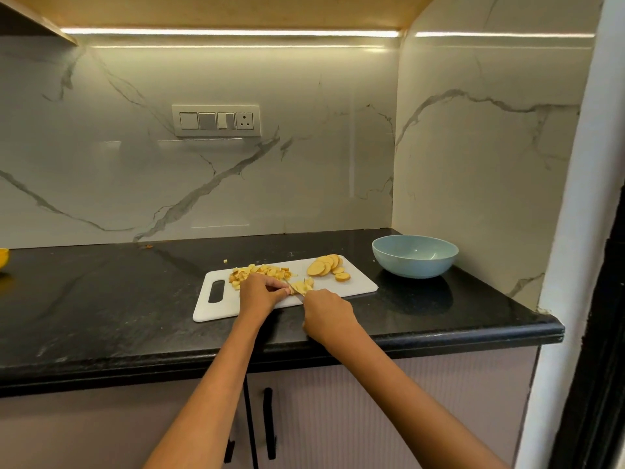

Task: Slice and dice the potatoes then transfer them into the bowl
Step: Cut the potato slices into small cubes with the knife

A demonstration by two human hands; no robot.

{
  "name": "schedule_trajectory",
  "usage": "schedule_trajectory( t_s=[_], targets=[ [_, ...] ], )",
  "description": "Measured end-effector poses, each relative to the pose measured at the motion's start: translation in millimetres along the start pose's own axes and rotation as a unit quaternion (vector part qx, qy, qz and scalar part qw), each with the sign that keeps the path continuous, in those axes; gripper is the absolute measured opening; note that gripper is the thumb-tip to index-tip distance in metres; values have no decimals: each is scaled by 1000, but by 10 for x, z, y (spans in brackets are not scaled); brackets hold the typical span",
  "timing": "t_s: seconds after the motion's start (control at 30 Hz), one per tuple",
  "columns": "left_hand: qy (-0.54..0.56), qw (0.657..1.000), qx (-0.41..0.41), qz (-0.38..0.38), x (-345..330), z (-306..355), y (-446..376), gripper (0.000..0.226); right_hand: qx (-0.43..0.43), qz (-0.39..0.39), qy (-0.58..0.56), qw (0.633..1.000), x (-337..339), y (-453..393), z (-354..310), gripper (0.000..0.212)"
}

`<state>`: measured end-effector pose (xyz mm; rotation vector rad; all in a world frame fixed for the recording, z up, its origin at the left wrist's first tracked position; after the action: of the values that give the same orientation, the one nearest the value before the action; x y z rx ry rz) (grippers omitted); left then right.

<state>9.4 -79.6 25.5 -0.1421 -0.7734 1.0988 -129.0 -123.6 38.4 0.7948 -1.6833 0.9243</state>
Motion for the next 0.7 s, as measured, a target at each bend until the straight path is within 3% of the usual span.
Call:
schedule_trajectory(
  t_s=[0.33, 0.43, 0.57, 0.7],
  targets=[
    [-29, 999, -3, 19, 19, 45, 3, 16, -64, 86, -104, 989, 21, -11, 245, 26],
    [-24, 999, -16, 35, 41, 59, -6, 14, -70, 141, -188, 970, 58, -57, 351, 29],
    [-61, 994, -91, 26, -17, 169, -3, 22, -61, 190, -290, 936, 68, -251, 518, 33],
    [-125, 970, -203, -56, -259, 361, -3, 28, -36, 203, -303, 930, 66, -488, 564, 31]
  ],
)
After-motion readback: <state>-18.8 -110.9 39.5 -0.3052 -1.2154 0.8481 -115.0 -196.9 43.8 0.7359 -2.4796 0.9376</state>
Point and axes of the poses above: each hand's wrist, its own y-axis away from the middle knuckle, its own x-axis out of the back of the hand, z = x × y, the point moved 7 cm from there along -y, towards the middle knuckle, and after that the axes turned 1 degree about z, right-handed, at the moved point
